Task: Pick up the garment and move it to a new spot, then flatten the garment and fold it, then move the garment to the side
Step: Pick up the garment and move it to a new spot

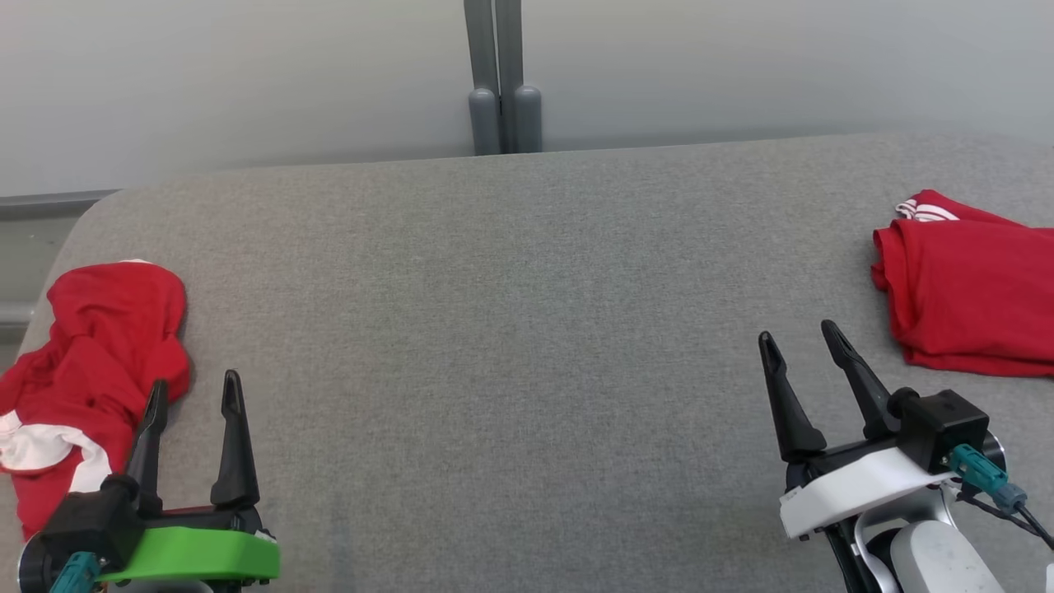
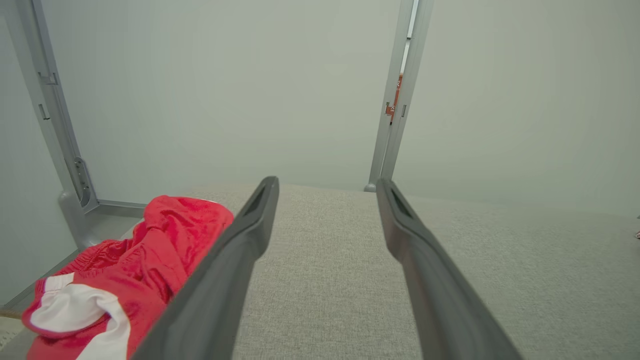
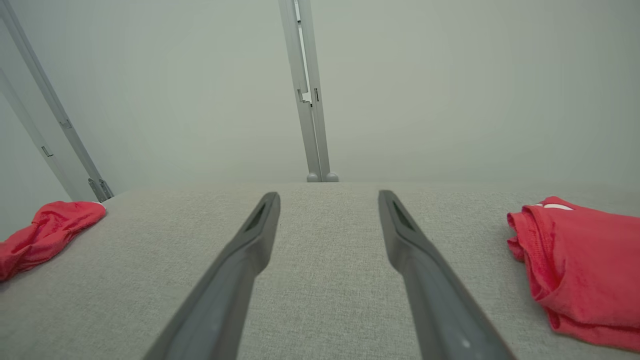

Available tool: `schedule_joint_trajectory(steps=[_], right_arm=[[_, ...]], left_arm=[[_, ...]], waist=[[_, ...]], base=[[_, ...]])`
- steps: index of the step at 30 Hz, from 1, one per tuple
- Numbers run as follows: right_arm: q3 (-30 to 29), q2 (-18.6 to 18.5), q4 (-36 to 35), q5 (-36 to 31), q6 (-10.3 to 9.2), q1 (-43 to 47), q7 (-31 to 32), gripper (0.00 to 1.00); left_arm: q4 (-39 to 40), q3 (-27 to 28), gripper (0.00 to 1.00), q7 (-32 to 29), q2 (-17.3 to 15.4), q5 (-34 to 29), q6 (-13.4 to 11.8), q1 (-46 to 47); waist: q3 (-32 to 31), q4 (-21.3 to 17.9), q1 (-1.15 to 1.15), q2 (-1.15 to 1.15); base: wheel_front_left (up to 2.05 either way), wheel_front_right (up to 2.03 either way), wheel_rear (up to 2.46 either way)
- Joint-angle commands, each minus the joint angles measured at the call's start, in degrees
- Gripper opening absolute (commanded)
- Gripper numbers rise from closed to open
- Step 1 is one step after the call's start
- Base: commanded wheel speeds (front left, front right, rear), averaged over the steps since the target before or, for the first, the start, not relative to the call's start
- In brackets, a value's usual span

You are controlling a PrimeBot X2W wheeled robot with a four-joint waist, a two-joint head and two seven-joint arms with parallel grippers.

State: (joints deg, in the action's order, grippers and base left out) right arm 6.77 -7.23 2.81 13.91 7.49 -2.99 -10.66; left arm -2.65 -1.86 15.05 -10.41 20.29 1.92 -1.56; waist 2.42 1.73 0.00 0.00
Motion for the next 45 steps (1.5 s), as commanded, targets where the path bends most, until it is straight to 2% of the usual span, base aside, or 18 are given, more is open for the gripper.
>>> schedule_joint_trajectory(steps=[1,15,23,34,40,45], right_arm=[[0.2,-0.2,0.1,0.1,0.01,-0.7,0.2,1.00],[2.5,-0.4,0.2,0.6,0.01,-1.7,0.0,1.00],[2.7,-0.5,0.2,0.4,0.01,-2.3,-0.2,1.00],[2.7,-1.0,-0.7,-0.1,0.01,-3.7,-0.1,1.00],[2.6,-2.0,-2.2,-0.8,0.01,-5.5,0.7,1.00],[2.8,-2.7,-3.8,-1.4,0.01,-7.8,1.2,1.00]], left_arm=[[-0.4,0.4,1.00,0.1,0.0,-0.6,-0.3,0.7],[-2.0,2.2,1.00,0.1,0.7,0.2,-1.7,0.9],[-2.2,2.7,1.00,-0.4,0.4,0.8,-2.5,0.0],[-0.5,4.1,1.00,-3.2,-1.0,3.4,-2.8,2.7],[-1.1,6.2,1.00,-11.5,-5.1,7.1,-1.7,10.1],[-7.6,7.0,1.00,-19.3,-9.8,10.3,0.5,19.7]], waist=[[0.3,1.5,0.00,0.00],[0.6,13.9,0.00,0.00],[0.3,19.0,0.00,0.00],[2.1,19.5,0.00,0.00],[5.4,18.0,0.00,0.00],[9.1,16.1,0.00,0.00]], base=[[0.00,0.00,0.00],[0.00,0.00,0.00],[0.00,0.00,0.00],[0.00,0.00,0.00],[0.00,0.00,0.00],[0.00,0.00,0.00]])
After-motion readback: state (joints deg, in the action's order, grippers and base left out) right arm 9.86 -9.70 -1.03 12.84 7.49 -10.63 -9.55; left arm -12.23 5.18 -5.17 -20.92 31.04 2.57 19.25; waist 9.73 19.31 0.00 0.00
